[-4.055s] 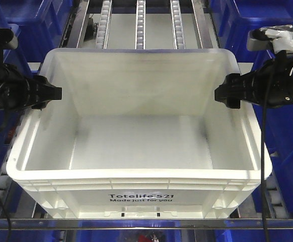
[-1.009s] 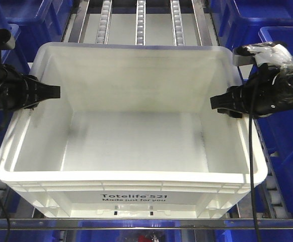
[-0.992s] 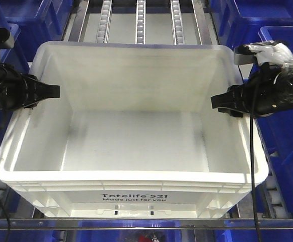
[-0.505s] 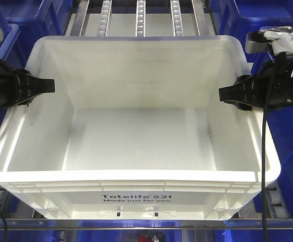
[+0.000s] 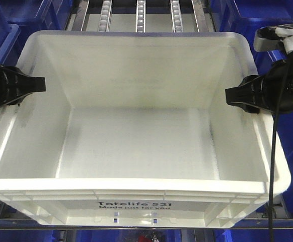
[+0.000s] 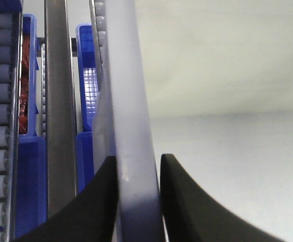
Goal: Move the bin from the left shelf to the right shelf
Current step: 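Pull the gripped tote off the rollers toward the robot with both grippers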
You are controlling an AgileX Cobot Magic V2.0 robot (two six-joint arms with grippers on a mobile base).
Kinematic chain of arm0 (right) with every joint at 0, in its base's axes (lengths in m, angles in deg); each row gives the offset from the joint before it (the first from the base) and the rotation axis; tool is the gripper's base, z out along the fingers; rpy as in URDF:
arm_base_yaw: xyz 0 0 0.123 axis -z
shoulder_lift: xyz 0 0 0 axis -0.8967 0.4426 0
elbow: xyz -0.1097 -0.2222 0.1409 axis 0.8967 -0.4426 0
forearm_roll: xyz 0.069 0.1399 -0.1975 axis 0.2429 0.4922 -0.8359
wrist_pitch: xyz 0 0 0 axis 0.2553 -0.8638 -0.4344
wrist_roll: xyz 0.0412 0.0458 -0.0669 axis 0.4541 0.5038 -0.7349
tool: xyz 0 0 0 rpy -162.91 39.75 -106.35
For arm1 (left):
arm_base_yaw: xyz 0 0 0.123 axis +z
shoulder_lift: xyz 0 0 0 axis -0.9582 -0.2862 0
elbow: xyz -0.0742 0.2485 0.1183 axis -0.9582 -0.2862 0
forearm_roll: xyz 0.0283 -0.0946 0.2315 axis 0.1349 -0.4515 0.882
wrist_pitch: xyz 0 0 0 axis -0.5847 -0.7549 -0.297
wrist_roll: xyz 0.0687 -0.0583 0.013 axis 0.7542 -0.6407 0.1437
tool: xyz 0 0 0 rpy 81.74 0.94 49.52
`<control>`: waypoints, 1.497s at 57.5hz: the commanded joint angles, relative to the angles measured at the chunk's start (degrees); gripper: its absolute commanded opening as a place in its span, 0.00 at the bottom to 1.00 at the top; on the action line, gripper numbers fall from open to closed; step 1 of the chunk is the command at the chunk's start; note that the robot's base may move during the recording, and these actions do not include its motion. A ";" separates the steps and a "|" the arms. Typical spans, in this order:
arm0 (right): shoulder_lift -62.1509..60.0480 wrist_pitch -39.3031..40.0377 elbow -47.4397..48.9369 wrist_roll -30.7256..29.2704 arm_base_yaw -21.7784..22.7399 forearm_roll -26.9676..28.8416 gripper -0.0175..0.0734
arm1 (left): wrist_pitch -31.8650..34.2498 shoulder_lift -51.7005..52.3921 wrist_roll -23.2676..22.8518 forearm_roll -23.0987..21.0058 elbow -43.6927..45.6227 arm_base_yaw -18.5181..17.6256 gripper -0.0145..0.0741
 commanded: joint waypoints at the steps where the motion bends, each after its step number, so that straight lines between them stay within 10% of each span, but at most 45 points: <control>1: -2.35 4.81 2.14 -0.23 0.49 -2.02 0.19 | 5.80 3.36 1.74 0.45 2.25 -0.23 0.15; 86: -4.88 3.14 2.14 -0.23 0.49 -1.40 0.19 | 3.64 5.05 1.78 0.53 2.19 -0.23 0.16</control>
